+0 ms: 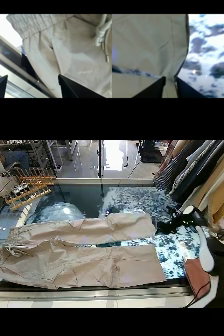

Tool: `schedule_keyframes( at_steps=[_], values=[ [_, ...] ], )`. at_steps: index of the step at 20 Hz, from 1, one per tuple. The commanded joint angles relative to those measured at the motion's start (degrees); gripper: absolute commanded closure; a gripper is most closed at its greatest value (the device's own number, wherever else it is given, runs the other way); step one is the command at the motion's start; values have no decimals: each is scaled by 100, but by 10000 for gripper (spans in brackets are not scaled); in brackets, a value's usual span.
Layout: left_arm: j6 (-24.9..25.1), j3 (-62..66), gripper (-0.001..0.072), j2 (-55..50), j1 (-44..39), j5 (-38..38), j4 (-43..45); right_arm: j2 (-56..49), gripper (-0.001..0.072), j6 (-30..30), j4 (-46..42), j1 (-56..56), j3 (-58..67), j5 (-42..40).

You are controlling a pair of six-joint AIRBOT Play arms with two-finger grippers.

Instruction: Fold the clothes and pants, and hang the long-sleeved shirts on hangers.

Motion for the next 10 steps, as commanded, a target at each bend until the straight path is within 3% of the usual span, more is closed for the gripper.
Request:
schedule_keyframes(
  at_steps=[1, 6, 10],
  values=[
    [-267, -4, 15, 4, 7, 39, 319, 1080, 276, 170, -295, -254, -1322, 560],
    [-332, -348, 15, -9, 179, 577, -192, 3427, 283, 94, -289, -1471, -3877, 356],
    [-319, -627, 15, -197, 479, 973, -402, 4680, 283, -188, -297, -2614, -5473, 837]
  ],
)
